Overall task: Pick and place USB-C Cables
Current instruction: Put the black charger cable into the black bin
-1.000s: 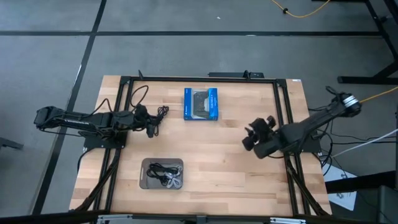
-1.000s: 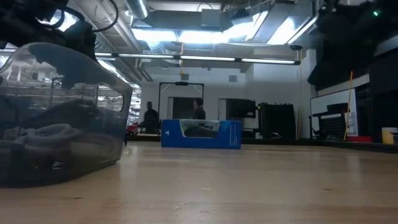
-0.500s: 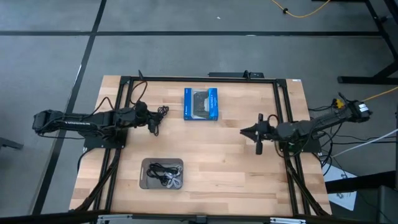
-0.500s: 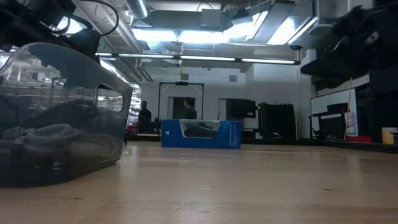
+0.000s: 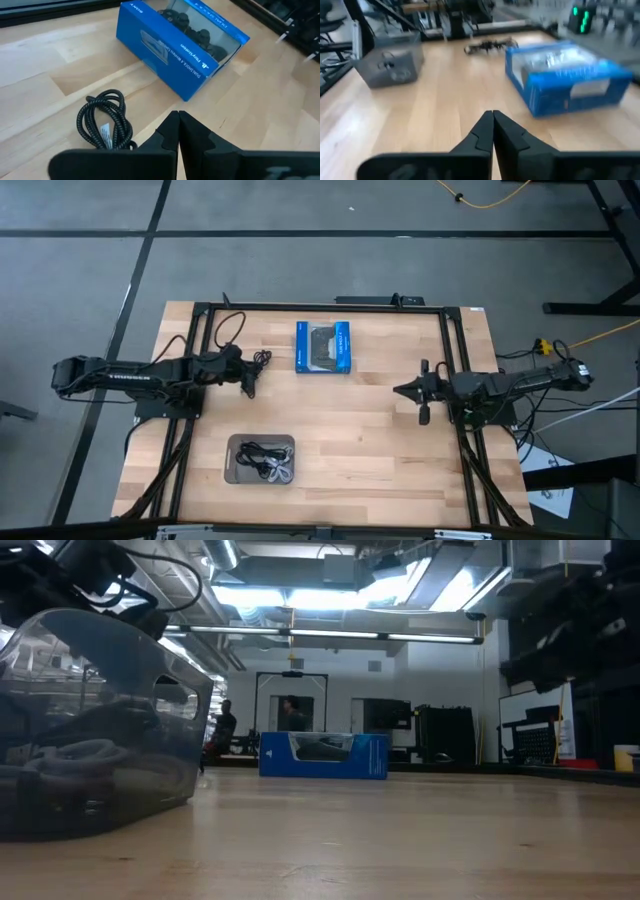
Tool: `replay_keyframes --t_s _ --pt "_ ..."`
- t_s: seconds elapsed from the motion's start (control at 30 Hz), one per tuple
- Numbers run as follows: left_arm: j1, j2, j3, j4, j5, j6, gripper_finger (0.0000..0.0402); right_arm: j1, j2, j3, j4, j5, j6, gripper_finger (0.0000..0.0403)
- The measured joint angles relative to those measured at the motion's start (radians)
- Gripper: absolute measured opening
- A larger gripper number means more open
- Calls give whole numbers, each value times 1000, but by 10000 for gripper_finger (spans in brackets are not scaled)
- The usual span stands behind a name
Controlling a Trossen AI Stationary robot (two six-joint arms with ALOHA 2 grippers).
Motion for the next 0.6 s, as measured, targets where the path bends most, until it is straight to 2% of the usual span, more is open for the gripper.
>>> replay_keyframes --t_s 0.1,0.27,0.5,0.6 --pt "0 8 0 0 -2 1 7 -1 -38 0 -78 -1 15 6" --pt "0 10 0 0 -3 1 11 -1 -78 0 -110 -51 -91 8" --pt "0 10 0 0 -49 -7 11 0 -82 -46 19 -127 -195 8" --pt "0 10 0 0 -55 -17 12 0 -82 -46 21 -138 -219 4"
